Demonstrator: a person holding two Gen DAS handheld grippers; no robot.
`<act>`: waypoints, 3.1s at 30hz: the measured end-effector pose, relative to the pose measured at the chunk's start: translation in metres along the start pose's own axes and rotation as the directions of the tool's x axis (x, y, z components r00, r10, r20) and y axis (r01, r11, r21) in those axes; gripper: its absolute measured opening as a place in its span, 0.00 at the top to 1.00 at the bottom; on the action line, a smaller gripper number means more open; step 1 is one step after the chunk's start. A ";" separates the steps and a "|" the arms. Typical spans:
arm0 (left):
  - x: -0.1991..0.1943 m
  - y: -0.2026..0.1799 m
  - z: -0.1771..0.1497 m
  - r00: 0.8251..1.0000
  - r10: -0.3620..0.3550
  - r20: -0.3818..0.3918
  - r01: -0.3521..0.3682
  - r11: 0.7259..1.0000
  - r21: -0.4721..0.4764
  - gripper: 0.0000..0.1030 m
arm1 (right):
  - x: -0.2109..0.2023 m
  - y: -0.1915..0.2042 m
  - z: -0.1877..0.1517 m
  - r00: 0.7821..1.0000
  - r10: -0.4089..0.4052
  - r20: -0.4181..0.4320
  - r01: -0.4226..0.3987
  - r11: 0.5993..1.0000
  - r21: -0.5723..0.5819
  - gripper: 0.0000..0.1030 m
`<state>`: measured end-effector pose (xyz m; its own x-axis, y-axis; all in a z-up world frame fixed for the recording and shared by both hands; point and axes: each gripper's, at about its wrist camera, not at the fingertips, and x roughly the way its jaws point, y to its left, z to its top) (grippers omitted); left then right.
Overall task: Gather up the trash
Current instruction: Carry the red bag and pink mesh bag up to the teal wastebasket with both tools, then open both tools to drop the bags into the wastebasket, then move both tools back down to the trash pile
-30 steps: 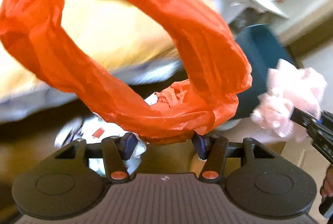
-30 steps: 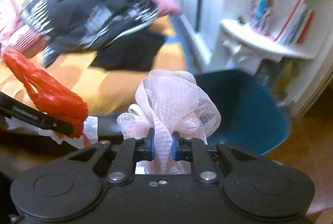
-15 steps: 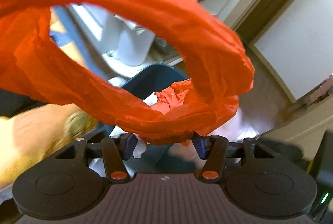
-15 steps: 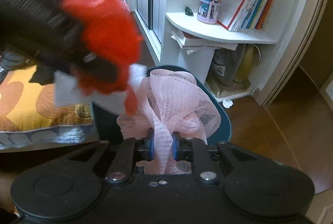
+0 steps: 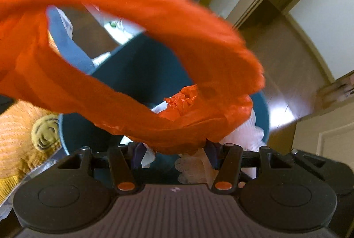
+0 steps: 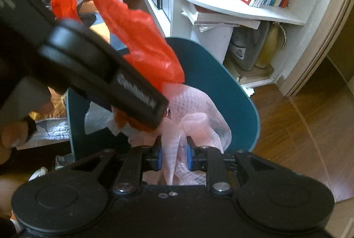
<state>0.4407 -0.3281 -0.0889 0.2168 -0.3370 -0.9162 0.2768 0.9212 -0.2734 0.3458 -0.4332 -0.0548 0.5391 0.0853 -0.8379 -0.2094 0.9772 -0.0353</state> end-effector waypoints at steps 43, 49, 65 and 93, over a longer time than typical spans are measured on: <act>-0.219 0.067 -0.162 0.974 0.056 0.222 -0.048 0.998 -0.041 0.30 | -0.181 0.111 -0.030 0.964 0.198 0.177 -0.185 0.979 -0.087 0.61; -0.241 0.101 -0.212 0.962 0.112 0.249 -0.097 0.993 -0.071 0.27 | -0.180 0.152 -0.036 0.949 0.272 0.160 -0.253 0.959 -0.127 0.59; -0.167 0.239 -0.309 0.972 0.202 0.119 -0.154 0.934 -0.324 0.03 | -0.045 0.238 -0.084 0.931 0.337 -0.138 -0.354 0.927 -0.126 0.56; 0.096 0.425 -0.389 0.924 0.088 -0.373 -0.340 0.639 -0.690 0.04 | 0.236 0.328 -0.227 0.758 0.111 -0.643 -0.386 0.871 -0.305 0.57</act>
<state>0.2154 0.1063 -0.4073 -0.1250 -0.1580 -0.9795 -0.5430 0.8371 -0.0657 0.2191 -0.1372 -0.3884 -0.1391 0.0480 -0.9891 -0.6390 0.7587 0.1267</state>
